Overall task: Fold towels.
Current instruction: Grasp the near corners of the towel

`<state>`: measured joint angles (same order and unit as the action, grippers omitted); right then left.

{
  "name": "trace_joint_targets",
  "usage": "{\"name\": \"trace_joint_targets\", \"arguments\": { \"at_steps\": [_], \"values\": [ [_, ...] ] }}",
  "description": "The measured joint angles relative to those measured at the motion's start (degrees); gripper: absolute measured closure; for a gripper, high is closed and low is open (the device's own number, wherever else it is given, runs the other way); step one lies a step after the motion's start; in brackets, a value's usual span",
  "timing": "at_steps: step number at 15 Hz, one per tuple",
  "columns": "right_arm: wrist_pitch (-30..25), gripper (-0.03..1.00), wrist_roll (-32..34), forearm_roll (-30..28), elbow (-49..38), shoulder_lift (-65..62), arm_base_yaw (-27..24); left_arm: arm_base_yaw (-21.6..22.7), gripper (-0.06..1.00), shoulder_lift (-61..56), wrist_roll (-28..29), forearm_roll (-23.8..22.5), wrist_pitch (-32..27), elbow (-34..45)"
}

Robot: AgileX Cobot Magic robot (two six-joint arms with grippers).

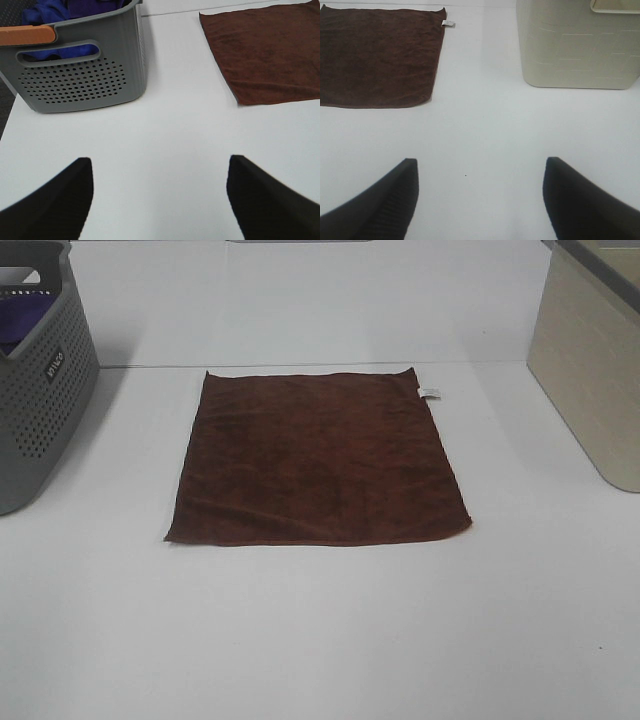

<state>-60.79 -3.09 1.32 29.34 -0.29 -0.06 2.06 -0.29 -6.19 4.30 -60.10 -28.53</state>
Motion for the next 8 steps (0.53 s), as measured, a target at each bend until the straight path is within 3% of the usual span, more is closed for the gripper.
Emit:
{"name": "trace_joint_targets", "arguments": {
  "at_steps": [8],
  "values": [
    [0.0,0.28,0.0,0.0,0.0,0.0,0.0,0.0,0.25,0.0,0.0,0.0,0.0,0.0]
  ]
}}
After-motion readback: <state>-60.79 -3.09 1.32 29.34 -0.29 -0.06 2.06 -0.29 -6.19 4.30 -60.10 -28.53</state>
